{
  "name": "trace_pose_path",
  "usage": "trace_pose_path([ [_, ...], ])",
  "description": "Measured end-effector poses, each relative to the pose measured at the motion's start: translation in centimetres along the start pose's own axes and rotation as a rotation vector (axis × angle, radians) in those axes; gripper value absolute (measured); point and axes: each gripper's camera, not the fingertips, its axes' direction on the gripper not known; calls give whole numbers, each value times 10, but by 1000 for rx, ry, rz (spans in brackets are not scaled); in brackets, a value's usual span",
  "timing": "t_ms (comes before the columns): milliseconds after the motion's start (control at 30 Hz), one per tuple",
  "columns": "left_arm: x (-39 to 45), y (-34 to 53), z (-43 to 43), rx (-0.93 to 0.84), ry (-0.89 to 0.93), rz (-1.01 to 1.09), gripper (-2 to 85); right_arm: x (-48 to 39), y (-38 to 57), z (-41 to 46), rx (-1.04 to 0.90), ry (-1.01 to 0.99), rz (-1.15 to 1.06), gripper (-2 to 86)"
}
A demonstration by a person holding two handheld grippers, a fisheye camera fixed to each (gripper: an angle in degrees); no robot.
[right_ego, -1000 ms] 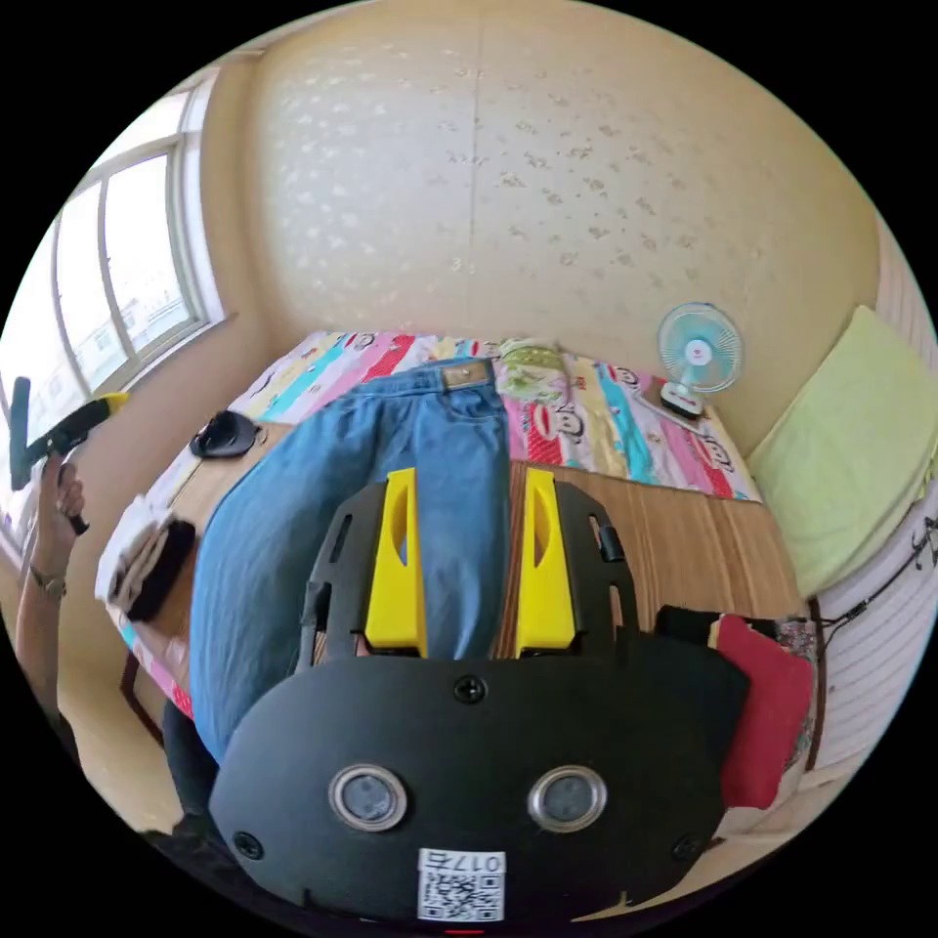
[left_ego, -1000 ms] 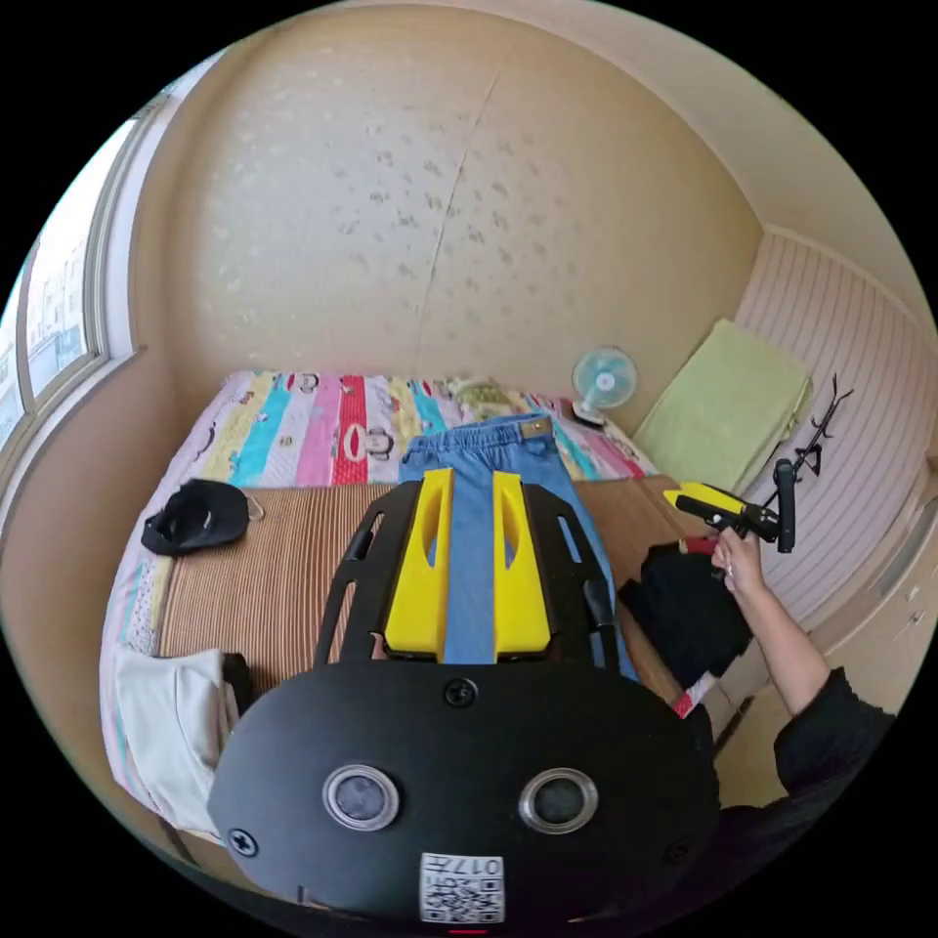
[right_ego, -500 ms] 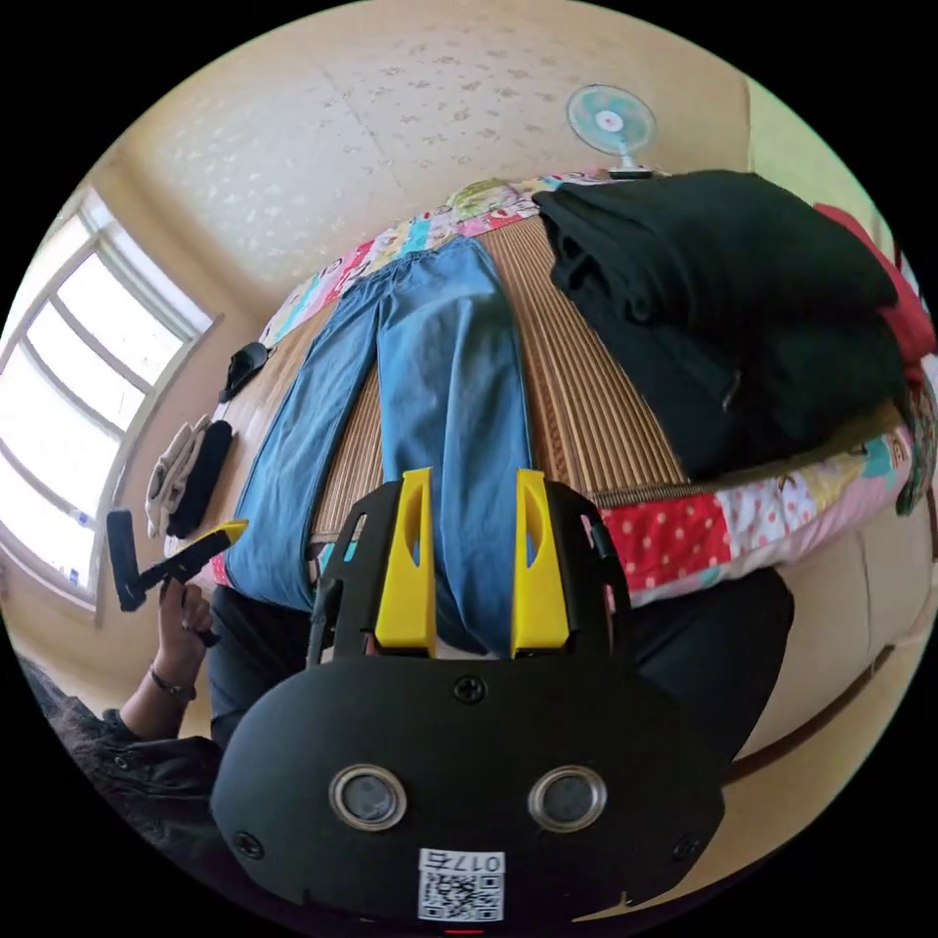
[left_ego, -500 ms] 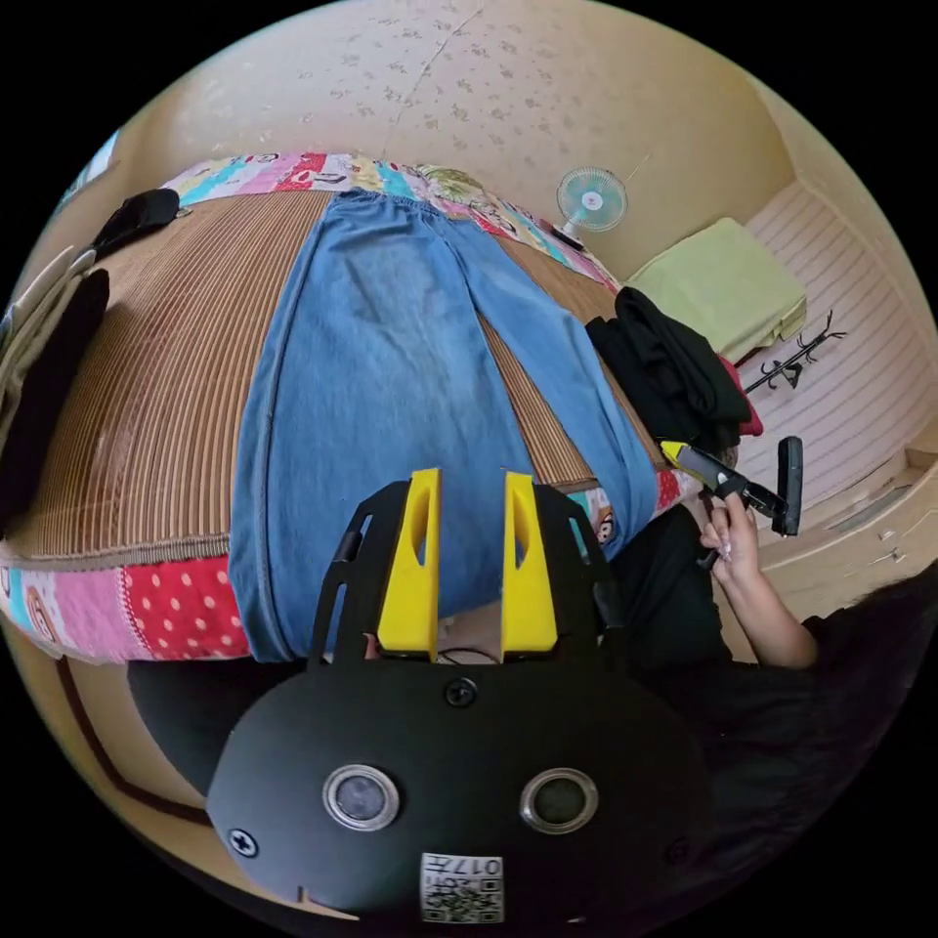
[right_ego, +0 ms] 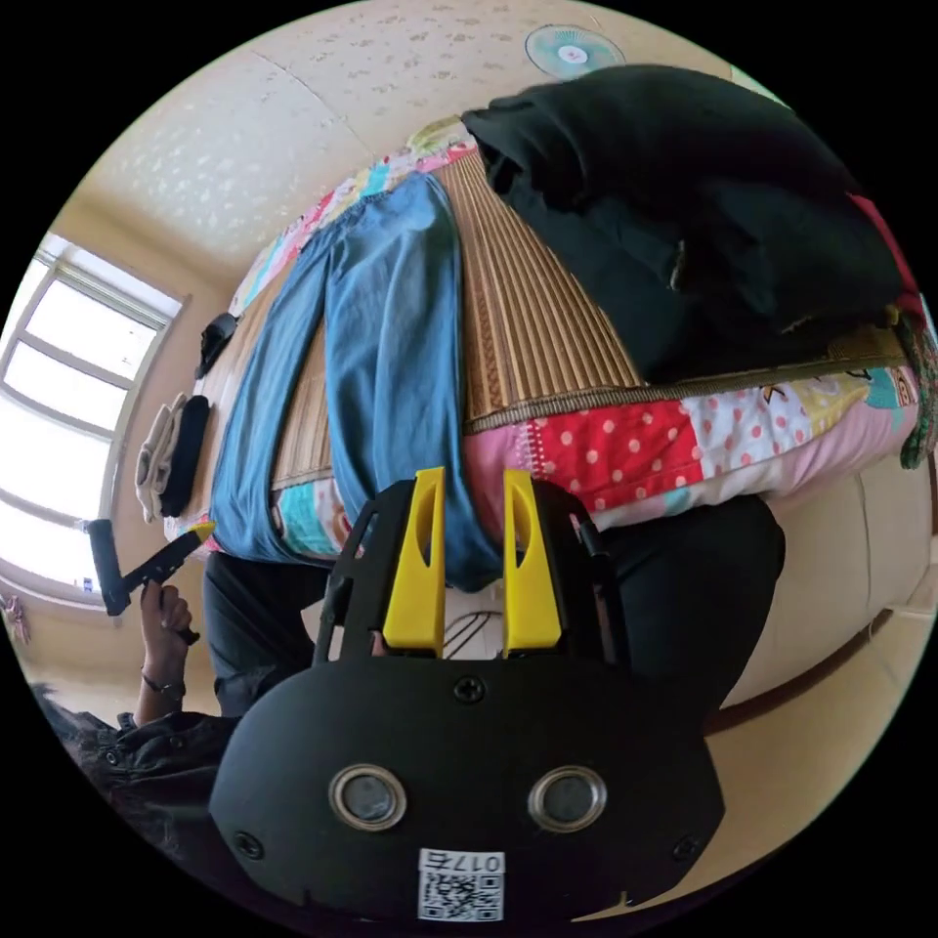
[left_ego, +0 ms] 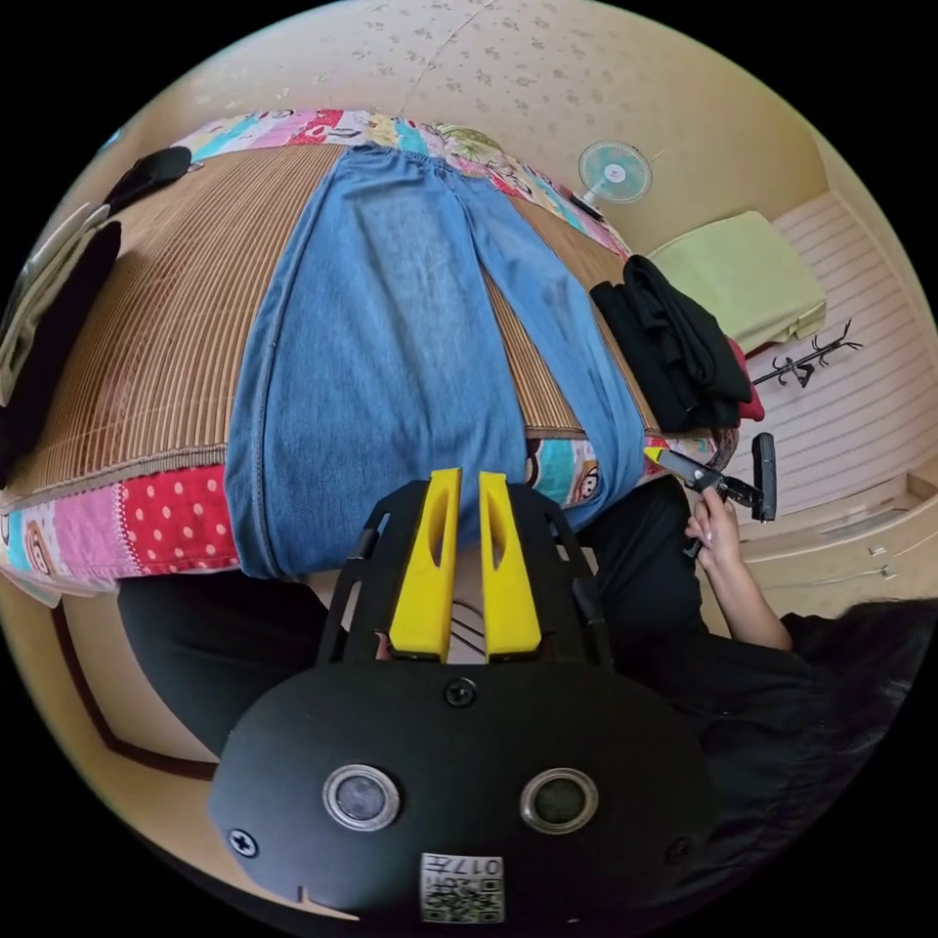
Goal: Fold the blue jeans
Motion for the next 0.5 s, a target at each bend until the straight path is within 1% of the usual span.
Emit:
trace_pose_path([
  [67, 14, -3, -5, 3, -24, 36, 52, 7, 1, -3, 3, -24, -21, 73],
  [133, 26, -5, -10, 15, -39, 67, 53, 12, 1, -1, -38, -63, -73, 51],
  [167, 33, -5, -12, 26, -42, 80, 53, 16, 1, 2, -78, -100, -97, 31],
  [233, 41, -6, -15, 36, -31, 95, 54, 20, 5, -5, -68, -184, -139, 23],
  [267, 44, -7, -17, 40, -15, 105, 54, 21, 8, -14, -54, -276, -186, 20],
  [300, 47, -7, -19, 45, 0, 114, 54, 19, 13, -26, -31, -411, -273, 17],
  [400, 51, -7, -22, 57, 9, 126, 54, 22, 26, -49, 54, -606, -374, 13],
  [433, 51, -6, -22, 60, 11, 130, 54, 25, 28, -49, 57, -612, -376, 12],
  [467, 51, -7, -20, 60, 16, 140, 54, 35, 28, -40, 35, -556, -335, 11],
  [500, 51, -8, -17, 50, 25, 144, 54, 49, 25, -23, -40, -421, -218, 11],
])
